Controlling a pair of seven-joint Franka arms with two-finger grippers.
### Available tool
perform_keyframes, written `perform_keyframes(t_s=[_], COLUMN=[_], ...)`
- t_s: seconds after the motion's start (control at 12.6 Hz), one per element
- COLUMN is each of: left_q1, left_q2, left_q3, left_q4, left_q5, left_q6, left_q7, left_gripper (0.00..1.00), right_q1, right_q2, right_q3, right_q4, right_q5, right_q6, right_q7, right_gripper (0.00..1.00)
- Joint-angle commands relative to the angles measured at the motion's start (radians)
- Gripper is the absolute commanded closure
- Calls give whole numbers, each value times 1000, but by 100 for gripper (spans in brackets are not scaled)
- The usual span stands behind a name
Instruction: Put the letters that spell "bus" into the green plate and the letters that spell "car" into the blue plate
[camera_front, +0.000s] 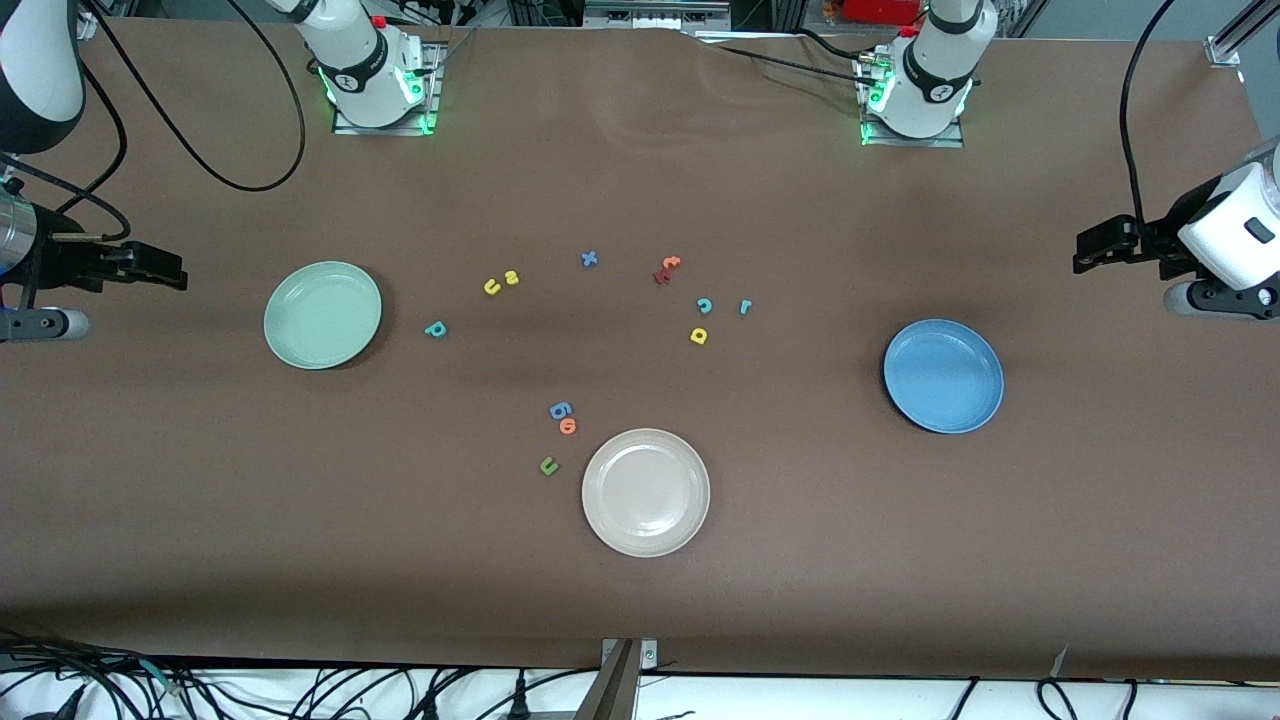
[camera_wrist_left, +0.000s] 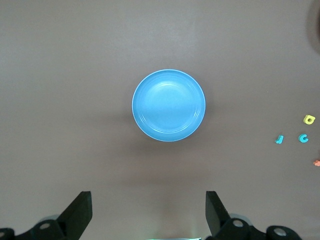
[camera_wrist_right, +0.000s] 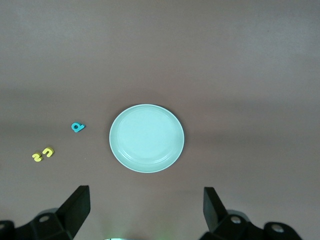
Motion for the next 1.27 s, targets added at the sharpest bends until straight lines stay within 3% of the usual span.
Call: perform_keyframes(t_s=[0.0,0.4,1.19], left_q1=[-2,-2,-2], left_q2=[-18,-18,-18], left_q3=[2,2,2], left_q4=[-19,-18,-18], left_q5=[-3,-3,-3], left_q6=[9,8,8], left_q7=[21,21,21], left_gripper=[0,0,0], right_q1=[-7,2,0], right_q2=[-7,-7,-7], right_q3=[6,11,11], right_q4=[-1,-1,-1], right_q5=[-17,-75,-74], right_q6=[-6,0,2], right_q7=[-1,-3,-6], right_gripper=[0,0,0])
